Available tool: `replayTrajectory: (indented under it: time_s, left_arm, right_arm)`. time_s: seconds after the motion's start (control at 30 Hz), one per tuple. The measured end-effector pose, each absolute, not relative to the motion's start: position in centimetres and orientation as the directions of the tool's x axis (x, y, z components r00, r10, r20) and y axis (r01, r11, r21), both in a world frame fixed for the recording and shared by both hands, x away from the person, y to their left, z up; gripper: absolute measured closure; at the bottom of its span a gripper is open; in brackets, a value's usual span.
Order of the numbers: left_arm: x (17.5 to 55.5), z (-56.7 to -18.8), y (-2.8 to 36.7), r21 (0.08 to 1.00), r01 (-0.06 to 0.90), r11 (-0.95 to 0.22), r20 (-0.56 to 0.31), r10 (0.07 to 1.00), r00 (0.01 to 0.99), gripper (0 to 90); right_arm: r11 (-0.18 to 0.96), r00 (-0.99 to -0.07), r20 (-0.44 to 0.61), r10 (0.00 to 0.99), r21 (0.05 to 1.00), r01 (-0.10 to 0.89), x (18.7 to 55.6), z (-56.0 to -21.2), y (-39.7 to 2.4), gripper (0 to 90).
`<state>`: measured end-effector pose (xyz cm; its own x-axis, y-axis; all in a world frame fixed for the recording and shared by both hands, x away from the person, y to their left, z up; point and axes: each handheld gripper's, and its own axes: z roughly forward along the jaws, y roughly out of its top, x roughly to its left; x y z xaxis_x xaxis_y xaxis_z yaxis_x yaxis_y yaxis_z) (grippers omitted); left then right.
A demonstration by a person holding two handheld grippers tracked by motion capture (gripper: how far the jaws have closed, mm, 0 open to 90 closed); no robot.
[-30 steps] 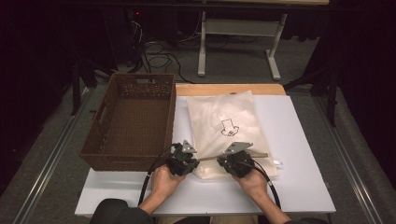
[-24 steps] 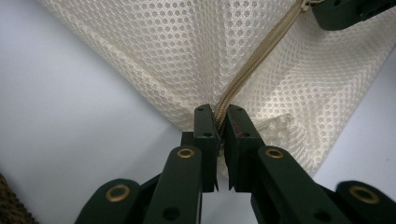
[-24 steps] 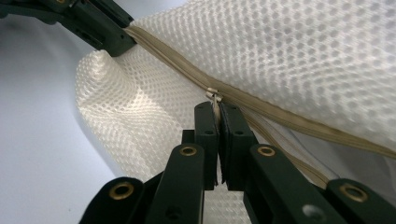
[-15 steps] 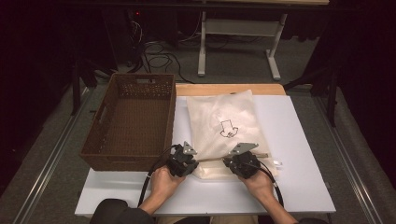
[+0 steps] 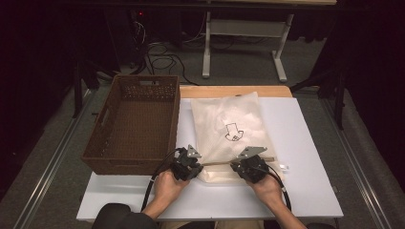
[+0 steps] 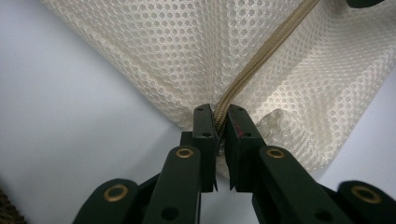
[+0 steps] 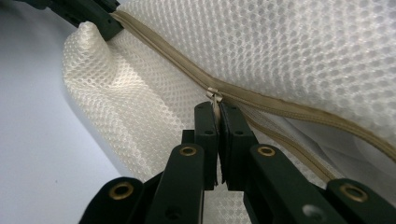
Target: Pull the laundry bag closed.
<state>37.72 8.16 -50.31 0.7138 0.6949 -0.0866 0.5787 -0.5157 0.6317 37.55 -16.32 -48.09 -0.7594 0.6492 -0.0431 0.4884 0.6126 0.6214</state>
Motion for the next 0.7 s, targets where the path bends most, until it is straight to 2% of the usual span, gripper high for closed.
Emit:
replayTrajectory:
  time_s: [0.7]
  left_arm:
    - [37.97, -50.29, 8.19, 0.619, 0.596, -0.511, -0.110, 0.695, 0.710, 83.5]
  right_arm:
    - [0.601, -0.750, -0.032, 0.661, 0.621, 0.504, 37.69, -48.10, -17.32, 88.0]
